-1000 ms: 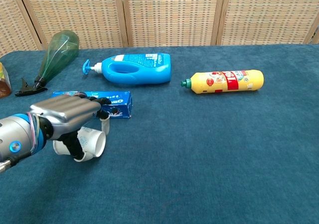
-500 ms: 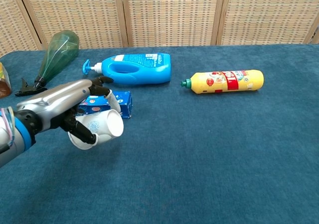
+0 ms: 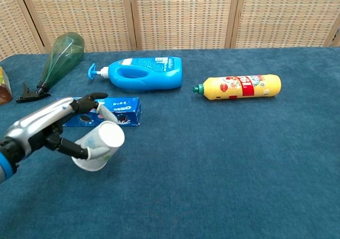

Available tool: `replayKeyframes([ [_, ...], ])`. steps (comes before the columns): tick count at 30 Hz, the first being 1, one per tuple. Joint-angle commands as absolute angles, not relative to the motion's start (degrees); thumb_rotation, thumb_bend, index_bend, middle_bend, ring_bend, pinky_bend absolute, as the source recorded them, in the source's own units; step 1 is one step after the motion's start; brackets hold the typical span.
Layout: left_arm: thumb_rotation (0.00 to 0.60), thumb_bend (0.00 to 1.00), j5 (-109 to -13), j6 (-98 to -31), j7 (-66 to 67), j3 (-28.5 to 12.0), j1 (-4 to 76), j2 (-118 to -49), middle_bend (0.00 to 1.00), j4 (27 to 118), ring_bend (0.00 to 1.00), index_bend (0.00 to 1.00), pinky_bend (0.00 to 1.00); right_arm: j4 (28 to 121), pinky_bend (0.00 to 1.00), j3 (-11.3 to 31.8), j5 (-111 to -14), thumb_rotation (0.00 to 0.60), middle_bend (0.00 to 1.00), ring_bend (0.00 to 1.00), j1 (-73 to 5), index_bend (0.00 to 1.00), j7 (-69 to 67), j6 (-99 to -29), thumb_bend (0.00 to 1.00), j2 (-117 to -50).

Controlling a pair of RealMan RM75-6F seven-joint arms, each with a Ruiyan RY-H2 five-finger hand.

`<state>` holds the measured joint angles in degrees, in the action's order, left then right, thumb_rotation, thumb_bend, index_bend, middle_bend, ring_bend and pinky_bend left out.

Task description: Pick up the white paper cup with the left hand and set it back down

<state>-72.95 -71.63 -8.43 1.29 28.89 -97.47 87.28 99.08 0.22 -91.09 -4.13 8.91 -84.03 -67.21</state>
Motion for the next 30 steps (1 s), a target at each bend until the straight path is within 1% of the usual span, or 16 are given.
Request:
replayKeyframes([
  [1,0.6,0.3,-75.23,-69.96,-10.67,2.18,27.27,-97.41,0.0,84.92,0.0,0.46,0.0,99.14,0.01,0.29,-91.03,0.6,0.0,0.0,-4.1,0.0,8.69,-84.14,0.06,-67.1],
  [5,0.6,0.3,-76.09,-69.43,-10.58,2.53,26.41,-96.85,0.0,84.64,0.0,0.46,0.0,99.22,0.02,0.32,-90.97,0.6,0.0,0.0,-4.1,0.0,8.33,-84.15,0.06,-66.93],
  [8,0.6,0.3,-76.91,-69.55,-10.52,2.64,25.69,-96.28,0.0,84.72,0.0,0.42,0.0,99.25,0.02,0.29,-91.05,0.6,0.0,0.0,-4.12,0.0,8.26,-84.15,0.06,-66.89],
  [13,0.6,0.29,-79.03,-70.65,-9.69,2.79,24.72,-94.99,0.0,84.72,0.0,0.3,0.0,99.27,0.02,0.2,-91.11,0.6,0.0,0.0,-4.12,0.0,8.33,-84.11,0.06,-66.93],
  [22,0.6,0.29,-81.44,-71.79,-9.82,2.84,22.93,-92.26,0.0,86.28,0.0,0.23,0.0,99.27,0.02,0.0,-91.25,0.6,0.0,0.0,-4.16,0.0,8.85,-83.88,0.06,-67.18],
  [25,0.6,0.29,-82.55,-72.67,-10.53,2.79,22.37,-91.79,0.0,86.43,0.0,0.21,0.0,99.22,0.01,-0.05,-91.32,0.6,0.0,0.0,-4.17,0.0,8.96,-83.85,0.06,-67.24],
  [30,0.6,0.29,-86.59,-76.91,-10.49,2.35,21.25,-90.03,0.0,87.51,0.0,0.15,0.0,98.96,0.02,-0.08,-91.44,0.6,0.0,0.0,-4.2,0.0,9.15,-83.86,0.06,-67.41],
])
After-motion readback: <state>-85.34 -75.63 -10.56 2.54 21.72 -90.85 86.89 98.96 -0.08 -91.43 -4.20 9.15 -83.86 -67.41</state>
